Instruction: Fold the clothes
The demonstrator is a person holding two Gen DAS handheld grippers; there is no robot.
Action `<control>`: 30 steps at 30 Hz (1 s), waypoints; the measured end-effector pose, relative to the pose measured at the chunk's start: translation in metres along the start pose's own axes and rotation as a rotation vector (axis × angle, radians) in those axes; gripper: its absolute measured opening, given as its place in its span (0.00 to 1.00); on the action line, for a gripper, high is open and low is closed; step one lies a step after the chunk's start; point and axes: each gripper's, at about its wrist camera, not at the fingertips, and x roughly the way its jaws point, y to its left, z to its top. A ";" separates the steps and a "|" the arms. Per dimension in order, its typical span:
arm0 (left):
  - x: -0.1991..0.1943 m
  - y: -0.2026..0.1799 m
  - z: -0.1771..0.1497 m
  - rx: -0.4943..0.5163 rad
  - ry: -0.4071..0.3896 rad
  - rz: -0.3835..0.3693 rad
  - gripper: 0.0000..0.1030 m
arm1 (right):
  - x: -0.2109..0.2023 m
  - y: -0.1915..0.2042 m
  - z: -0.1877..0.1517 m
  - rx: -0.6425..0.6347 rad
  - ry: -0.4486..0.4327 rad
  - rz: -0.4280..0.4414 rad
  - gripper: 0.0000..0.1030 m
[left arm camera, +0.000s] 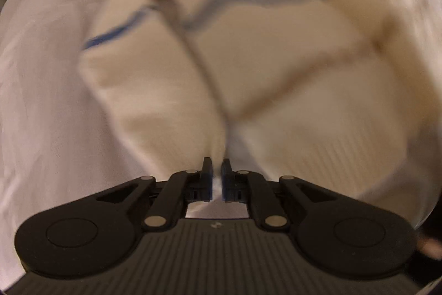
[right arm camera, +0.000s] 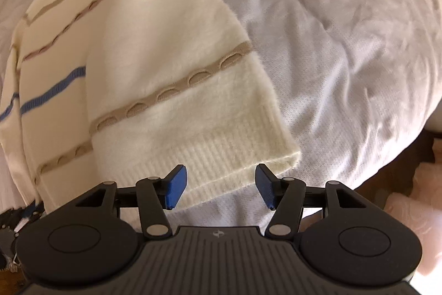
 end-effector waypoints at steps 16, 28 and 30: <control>-0.043 0.265 -0.050 -0.853 0.010 0.238 0.14 | -0.006 0.012 0.008 0.050 -0.054 0.025 0.60; 0.009 0.058 -0.069 -0.949 0.156 -0.512 0.32 | -0.013 -0.097 -0.025 0.247 -0.096 0.051 0.60; 0.014 0.046 -0.073 -0.996 0.163 -0.515 0.32 | -0.016 -0.114 -0.030 0.264 -0.103 0.066 0.60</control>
